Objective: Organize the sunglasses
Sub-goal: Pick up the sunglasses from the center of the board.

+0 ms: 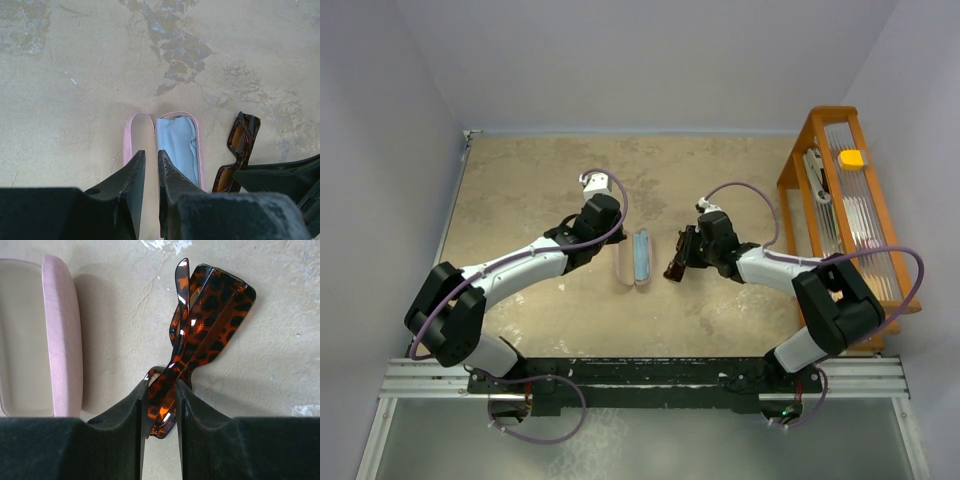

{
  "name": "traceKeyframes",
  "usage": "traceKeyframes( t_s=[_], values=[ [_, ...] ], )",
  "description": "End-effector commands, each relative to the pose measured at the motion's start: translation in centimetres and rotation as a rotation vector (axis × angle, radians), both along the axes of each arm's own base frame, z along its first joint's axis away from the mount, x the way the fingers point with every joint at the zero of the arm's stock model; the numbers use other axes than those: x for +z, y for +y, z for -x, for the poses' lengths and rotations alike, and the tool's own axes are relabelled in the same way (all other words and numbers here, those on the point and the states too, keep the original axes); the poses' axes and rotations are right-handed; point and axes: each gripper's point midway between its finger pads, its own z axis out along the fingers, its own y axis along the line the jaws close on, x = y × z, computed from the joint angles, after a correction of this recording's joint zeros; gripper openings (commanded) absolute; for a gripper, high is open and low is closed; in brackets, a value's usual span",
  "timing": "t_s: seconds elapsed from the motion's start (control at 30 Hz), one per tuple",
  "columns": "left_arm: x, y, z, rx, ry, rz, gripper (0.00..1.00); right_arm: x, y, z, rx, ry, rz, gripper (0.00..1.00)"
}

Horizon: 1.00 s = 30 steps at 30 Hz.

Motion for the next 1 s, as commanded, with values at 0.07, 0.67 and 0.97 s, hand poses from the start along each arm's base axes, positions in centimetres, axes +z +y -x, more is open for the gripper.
traceKeyframes(
  t_s=[0.07, 0.67, 0.97],
  values=[
    [1.3, -0.3, -0.6, 0.003, -0.04, 0.047, 0.13, 1.0, 0.6, -1.9, -0.031, -0.044, -0.01, 0.31],
    [0.7, -0.5, -0.7, -0.003, -0.027, 0.045, 0.13, 1.4, 0.8, -2.7, -0.067, -0.066, -0.037, 0.37],
    [0.6, -0.4, -0.7, -0.003, -0.026, 0.043, 0.13, 1.7, 1.1, -3.1, -0.078, -0.088, -0.066, 0.39]
  ],
)
